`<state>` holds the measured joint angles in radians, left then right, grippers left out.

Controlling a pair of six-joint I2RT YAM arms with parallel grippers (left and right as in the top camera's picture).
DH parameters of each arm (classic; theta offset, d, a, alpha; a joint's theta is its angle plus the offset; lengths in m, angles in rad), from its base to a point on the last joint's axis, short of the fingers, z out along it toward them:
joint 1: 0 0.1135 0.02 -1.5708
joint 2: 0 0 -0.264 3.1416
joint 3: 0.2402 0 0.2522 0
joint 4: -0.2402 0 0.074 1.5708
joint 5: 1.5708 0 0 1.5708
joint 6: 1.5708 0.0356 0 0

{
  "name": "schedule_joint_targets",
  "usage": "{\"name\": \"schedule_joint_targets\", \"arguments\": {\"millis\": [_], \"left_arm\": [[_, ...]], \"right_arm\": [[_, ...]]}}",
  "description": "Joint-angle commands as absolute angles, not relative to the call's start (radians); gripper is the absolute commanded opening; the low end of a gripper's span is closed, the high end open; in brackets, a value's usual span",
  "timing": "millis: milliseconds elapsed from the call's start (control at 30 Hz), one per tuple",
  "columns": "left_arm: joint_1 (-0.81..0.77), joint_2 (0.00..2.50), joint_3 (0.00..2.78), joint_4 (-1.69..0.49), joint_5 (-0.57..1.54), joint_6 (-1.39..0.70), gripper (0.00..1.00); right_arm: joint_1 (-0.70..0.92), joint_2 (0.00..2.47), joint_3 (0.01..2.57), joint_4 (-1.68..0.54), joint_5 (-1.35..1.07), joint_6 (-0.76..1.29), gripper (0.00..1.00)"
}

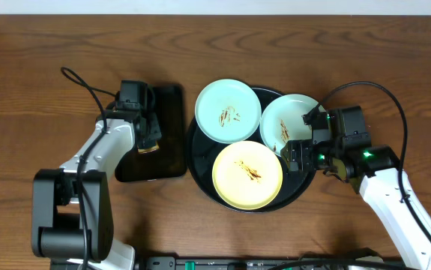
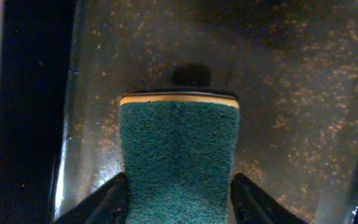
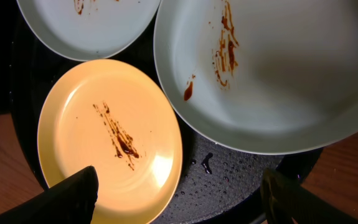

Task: Clean dirty plates on tray and stack at the side
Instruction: 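Grasp the green sponge with the left gripper and lift it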

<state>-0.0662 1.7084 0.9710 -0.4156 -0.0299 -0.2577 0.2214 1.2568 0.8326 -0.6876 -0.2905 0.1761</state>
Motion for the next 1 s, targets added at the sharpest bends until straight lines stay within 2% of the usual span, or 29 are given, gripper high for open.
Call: {"name": "schedule_joint_targets", "arguments": {"millis": [0, 167, 400, 467, 667, 833, 967], "left_arm": [[-0.062, 1.738, 0.965, -0.422, -0.037, -0.268, 0.44], [-0.062, 1.739, 0.965, -0.429, -0.037, -0.268, 0.42], [-0.062, 1.740, 0.965, -0.458, -0.037, -0.268, 0.19], [-0.062, 1.740, 0.965, -0.463, -0.037, -0.268, 0.09], [-0.062, 1.726, 0.976, -0.470, -0.035, -0.267, 0.07], [-0.063, 1.620, 1.008, -0.535, -0.028, -0.266, 0.07], [-0.063, 1.536, 1.008, -0.583, 0.080, -0.202, 0.07]], "right_arm": [[0.229, 1.262, 0.852, -0.688, -0.284, 0.186, 0.82], [0.229, 1.262, 0.852, -0.688, -0.284, 0.186, 0.82], [0.229, 1.262, 0.852, -0.688, -0.284, 0.186, 0.82], [0.229, 1.262, 0.852, -0.688, -0.284, 0.186, 0.82], [0.229, 1.262, 0.852, -0.688, -0.284, 0.186, 0.82], [0.229, 1.262, 0.852, -0.688, -0.259, 0.186, 0.88], [0.229, 1.262, 0.852, -0.687, -0.258, 0.186, 0.88]]}}
